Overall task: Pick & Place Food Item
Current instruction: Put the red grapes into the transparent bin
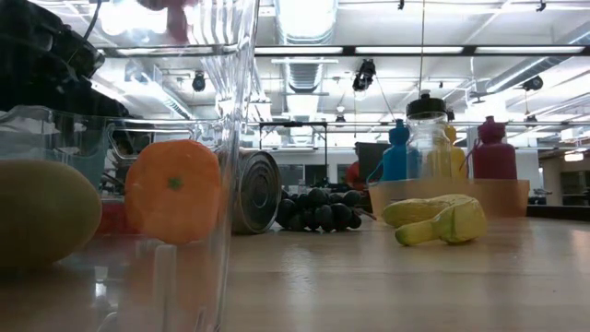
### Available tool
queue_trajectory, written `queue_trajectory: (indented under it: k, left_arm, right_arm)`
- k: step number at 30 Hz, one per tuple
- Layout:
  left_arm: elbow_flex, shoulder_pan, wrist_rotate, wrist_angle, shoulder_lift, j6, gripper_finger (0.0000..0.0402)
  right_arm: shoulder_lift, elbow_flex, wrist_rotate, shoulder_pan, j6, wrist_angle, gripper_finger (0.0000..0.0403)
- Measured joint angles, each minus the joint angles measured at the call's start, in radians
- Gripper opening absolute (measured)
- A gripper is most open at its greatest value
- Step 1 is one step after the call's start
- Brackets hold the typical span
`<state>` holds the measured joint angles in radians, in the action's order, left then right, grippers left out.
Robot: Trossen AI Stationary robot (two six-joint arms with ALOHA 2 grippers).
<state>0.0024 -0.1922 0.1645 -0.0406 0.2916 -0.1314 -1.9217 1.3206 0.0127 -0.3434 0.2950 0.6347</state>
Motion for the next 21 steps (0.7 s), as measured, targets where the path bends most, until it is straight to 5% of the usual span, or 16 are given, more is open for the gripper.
queue_trajectory:
  k: [8,21]
  left_arm:
    - [0.0,0.0,0.0,0.0,0.001,0.0,0.0336]
    - [0.0,0.0,0.0,0.0,0.0,0.0,0.0336]
  right_arm:
    - [-0.085,-0.003,0.053,0.025,0.123,0.007,0.0008]
    - [-0.152,-0.007,-0.003,0.084,0.168,0.018,0.0008]
